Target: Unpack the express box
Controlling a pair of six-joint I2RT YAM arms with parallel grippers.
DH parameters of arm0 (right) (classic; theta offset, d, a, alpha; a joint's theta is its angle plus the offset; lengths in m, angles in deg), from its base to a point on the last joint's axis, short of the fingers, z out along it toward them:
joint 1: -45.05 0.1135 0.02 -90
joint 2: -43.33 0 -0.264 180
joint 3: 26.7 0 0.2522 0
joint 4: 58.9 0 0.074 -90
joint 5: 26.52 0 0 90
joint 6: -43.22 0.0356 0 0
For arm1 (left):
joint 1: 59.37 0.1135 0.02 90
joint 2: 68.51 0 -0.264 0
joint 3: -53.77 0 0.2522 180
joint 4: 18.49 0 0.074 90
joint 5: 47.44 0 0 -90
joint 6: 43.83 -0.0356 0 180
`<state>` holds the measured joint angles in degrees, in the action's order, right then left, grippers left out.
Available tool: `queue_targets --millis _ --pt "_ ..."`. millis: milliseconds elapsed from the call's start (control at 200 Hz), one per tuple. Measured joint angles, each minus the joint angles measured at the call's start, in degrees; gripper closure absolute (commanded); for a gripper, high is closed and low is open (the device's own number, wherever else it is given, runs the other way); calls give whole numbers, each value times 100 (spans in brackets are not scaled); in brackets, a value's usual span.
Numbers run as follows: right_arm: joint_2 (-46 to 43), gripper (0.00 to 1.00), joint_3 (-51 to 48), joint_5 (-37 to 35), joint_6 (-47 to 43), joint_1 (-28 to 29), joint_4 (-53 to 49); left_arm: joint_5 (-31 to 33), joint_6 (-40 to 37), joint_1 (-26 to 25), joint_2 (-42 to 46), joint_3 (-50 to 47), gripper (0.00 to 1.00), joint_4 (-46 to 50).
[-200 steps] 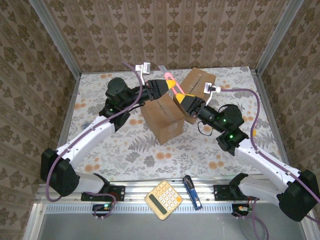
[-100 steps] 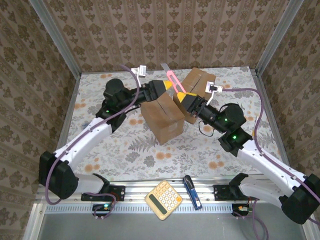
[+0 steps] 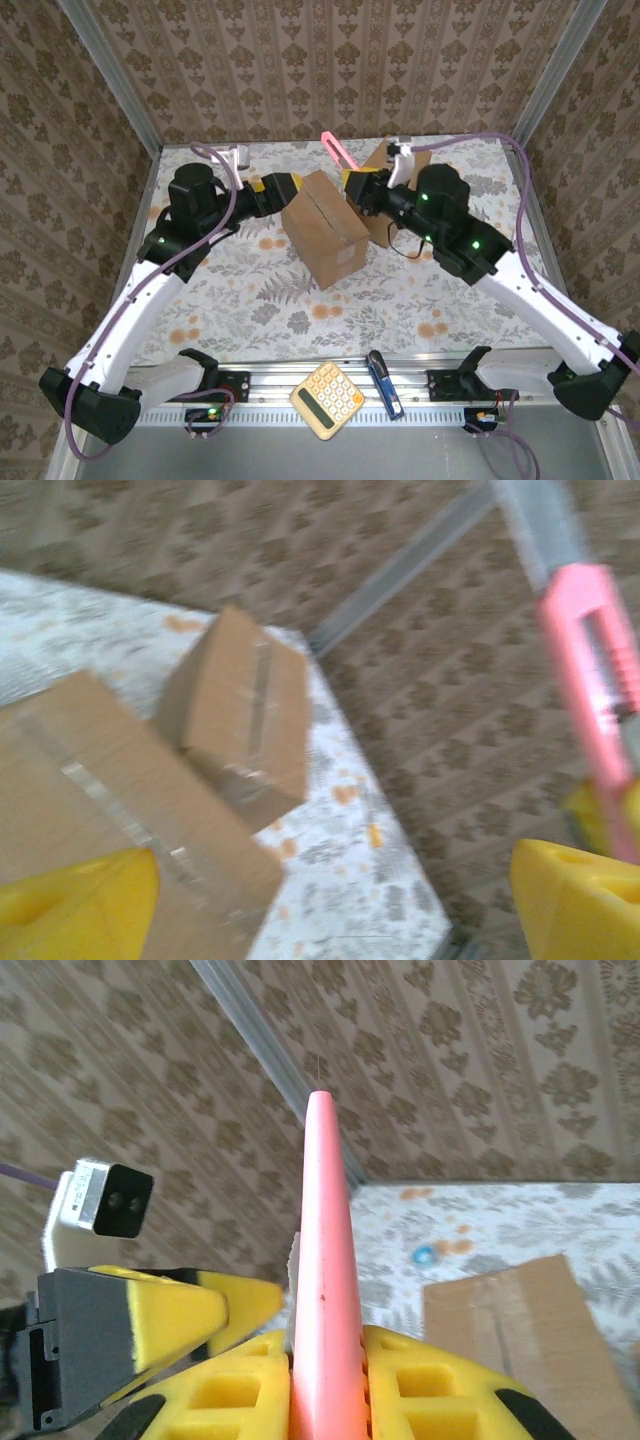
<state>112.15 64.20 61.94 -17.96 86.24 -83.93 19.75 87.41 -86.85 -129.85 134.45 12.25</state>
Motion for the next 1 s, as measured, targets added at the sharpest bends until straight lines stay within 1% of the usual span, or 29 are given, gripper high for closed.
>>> queue_targets --millis 150,255,400,505,750,1000 --pt "859 100 1097 -466 -623 127 -1255 605 -105 249 -131 2 16 1051" --pt "1423 100 1694 -710 -986 181 -1932 793 -105 433 -339 4 17 1429" --pt "2131 100 2341 -905 -1425 188 -2728 809 -98 544 -726 2 19 1486" --pt "2573 100 2721 -997 -1674 188 -3187 737 -92 546 -994 -20 19 1349" --pt "3233 100 2968 -1060 -1930 188 -3482 503 -72 546 -1626 -44 20 905" --pt "3536 100 2981 -1078 -1989 188 -3482 411 -72 546 -2124 -52 21 498"
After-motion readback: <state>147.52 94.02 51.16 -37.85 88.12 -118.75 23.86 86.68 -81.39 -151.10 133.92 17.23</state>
